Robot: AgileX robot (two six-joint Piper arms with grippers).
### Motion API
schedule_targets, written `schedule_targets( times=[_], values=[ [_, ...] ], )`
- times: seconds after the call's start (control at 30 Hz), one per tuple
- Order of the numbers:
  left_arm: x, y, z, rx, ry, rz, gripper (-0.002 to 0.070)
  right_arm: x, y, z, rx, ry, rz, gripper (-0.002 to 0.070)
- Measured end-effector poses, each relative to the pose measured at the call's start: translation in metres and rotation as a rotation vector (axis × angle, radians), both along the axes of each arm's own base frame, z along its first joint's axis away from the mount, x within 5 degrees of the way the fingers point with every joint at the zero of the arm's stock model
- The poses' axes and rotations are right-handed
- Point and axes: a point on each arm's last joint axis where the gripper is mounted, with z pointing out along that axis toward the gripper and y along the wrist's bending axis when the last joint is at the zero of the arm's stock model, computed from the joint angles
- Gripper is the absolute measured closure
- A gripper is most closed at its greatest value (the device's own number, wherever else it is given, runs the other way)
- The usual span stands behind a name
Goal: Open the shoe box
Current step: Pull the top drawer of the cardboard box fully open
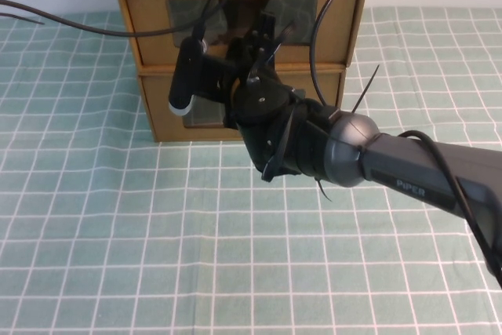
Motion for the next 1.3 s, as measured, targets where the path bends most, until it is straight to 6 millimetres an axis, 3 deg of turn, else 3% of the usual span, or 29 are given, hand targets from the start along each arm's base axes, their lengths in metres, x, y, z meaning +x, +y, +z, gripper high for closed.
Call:
schedule_targets(
  times=[0.3,0.57,0.87,1.2,1.3],
  values=[
    [-0.001,0.000,0.000,0.001,0.002,-0.005,0.0680,-0.010,-0.001,0.000,-0.033,0.014,0.009,0.0552],
    [-0.003,-0.004,0.000,0.012,0.008,-0.029,0.0680,-0.041,-0.005,0.006,-0.076,0.018,0.020,0.0590],
    [-0.003,-0.003,0.000,0.021,0.005,-0.027,0.0680,-0.107,-0.002,0.011,-0.051,0.063,0.028,0.0603],
    [-0.003,-0.003,0.000,0.021,0.007,-0.023,0.0680,-0.196,-0.010,0.000,-0.032,0.173,0.085,0.0603],
    [-0.003,-0.003,0.000,0.020,0.009,-0.020,0.0680,-0.211,-0.014,0.002,0.007,0.195,0.096,0.0603]
  ],
)
